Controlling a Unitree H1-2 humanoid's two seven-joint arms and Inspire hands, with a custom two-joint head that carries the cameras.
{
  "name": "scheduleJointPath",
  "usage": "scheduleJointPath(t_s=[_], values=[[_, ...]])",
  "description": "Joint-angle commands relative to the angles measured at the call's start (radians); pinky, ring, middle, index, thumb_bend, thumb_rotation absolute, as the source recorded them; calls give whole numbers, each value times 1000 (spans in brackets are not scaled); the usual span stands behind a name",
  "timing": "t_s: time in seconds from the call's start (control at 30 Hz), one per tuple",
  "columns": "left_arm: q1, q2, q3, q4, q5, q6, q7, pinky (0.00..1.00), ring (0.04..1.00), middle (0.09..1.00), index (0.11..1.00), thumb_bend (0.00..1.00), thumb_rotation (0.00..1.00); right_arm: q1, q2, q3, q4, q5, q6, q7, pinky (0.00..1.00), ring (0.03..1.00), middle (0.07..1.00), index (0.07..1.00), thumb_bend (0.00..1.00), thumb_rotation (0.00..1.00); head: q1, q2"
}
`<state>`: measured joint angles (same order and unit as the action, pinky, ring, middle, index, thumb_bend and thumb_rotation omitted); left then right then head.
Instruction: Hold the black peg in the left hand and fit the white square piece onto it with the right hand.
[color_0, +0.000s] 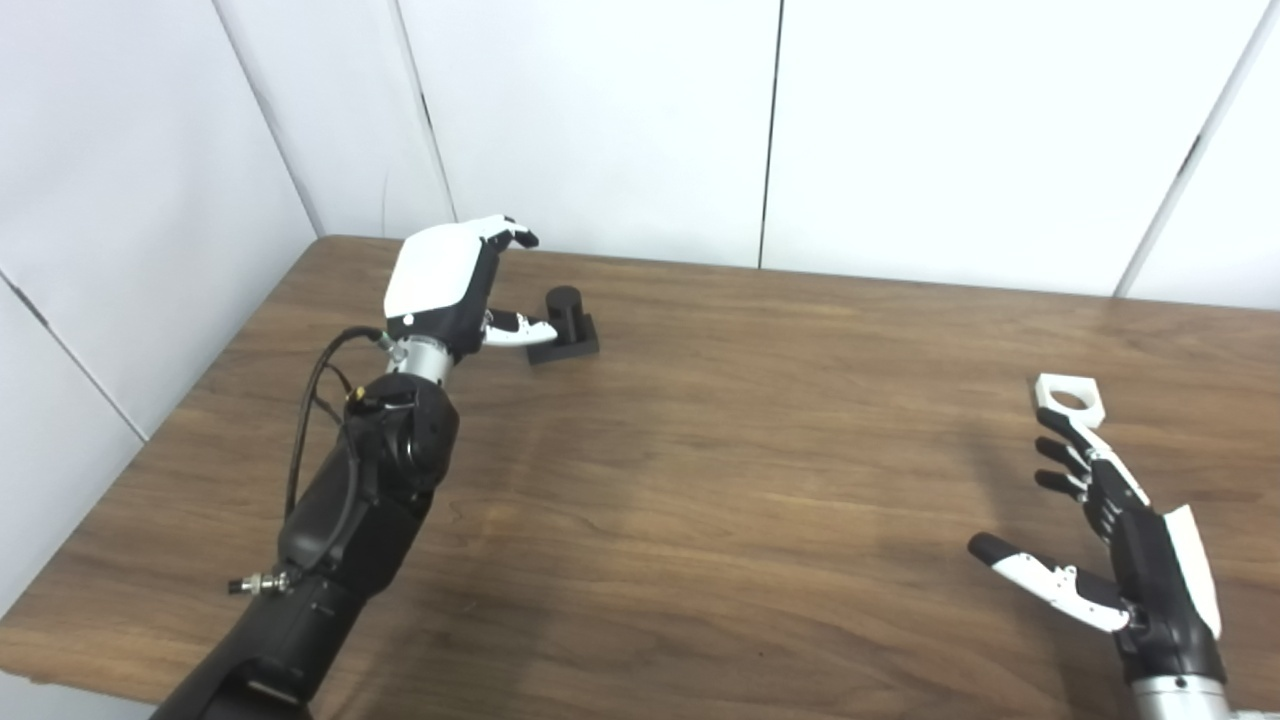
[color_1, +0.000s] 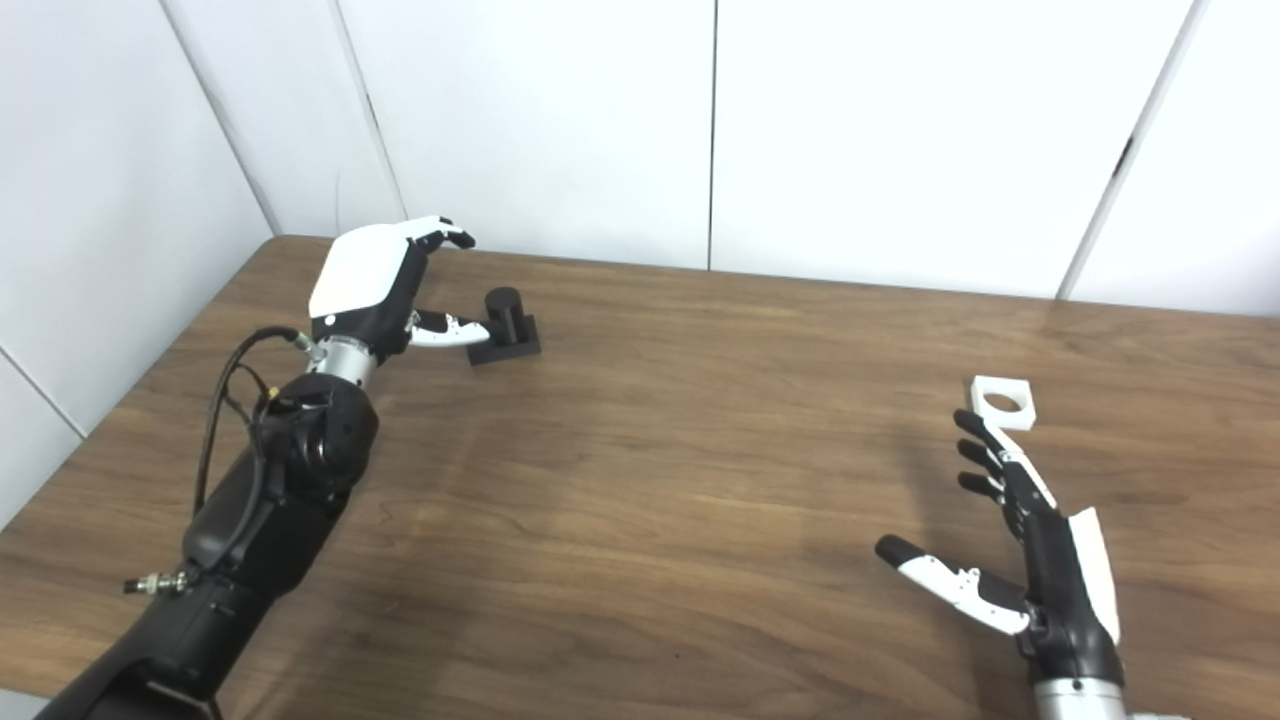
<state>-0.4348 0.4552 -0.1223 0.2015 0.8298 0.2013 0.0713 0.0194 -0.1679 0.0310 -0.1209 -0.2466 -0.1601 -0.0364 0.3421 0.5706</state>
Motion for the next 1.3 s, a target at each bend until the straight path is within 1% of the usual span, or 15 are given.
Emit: scheduleJointPath(t_s=[0.0, 0.1, 0.13, 0.33, 0.5, 0.73, 0.97, 1.03, 1.13, 1.27], values=[[-65, 44, -3, 2, 13, 8, -6, 834, 908, 900, 756, 892, 433, -8, -27, -18, 37, -15, -23, -7, 776, 853, 905, 861, 876, 420, 1, 1], [-84, 57, -24, 33, 21, 19, -34, 848, 921, 913, 763, 917, 511, -7, -27, -16, 31, -15, -18, -4, 783, 858, 909, 863, 868, 415, -2, 2], [-87, 60, -29, 39, 22, 22, -40, 856, 926, 918, 766, 924, 524, -6, -27, -16, 30, -16, -17, -3, 783, 859, 910, 865, 867, 416, -3, 2], [-105, 65, -52, 71, 24, 49, -69, 890, 938, 924, 771, 932, 522, -3, -24, -16, 21, -21, -10, -6, 793, 863, 907, 864, 868, 414, -11, 2], [-119, 67, -73, 102, 24, 52, -74, 881, 934, 923, 767, 945, 537, -1, -19, -16, 14, -17, -6, -6, 791, 865, 908, 862, 864, 399, -15, 4], [-132, 61, -97, 159, 11, 38, -60, 909, 944, 929, 766, 938, 533, 2, -15, -17, 11, -23, -8, -11, 781, 858, 907, 861, 860, 396, -19, 4], [-135, 54, -120, 199, 10, 27, -38, 895, 944, 928, 751, 941, 553, 9, -12, -19, 5, -26, -10, -17, 774, 857, 905, 859, 856, 394, -23, 7], [-135, 49, -124, 213, 7, 25, -31, 907, 948, 930, 748, 942, 563, 11, -11, -20, 3, -27, -7, -18, 781, 857, 906, 860, 860, 392, -24, 7], [-135, 40, -130, 228, 4, 22, -23, 895, 947, 930, 741, 922, 548, 15, -10, -20, 1, -28, -8, -19, 785, 860, 908, 863, 866, 404, -27, 8], [-134, 25, -124, 255, -18, 0, -1, 882, 941, 921, 724, 891, 507, 17, -10, -20, 5, -28, -27, -22, 790, 862, 906, 864, 848, 385, -29, 10]])
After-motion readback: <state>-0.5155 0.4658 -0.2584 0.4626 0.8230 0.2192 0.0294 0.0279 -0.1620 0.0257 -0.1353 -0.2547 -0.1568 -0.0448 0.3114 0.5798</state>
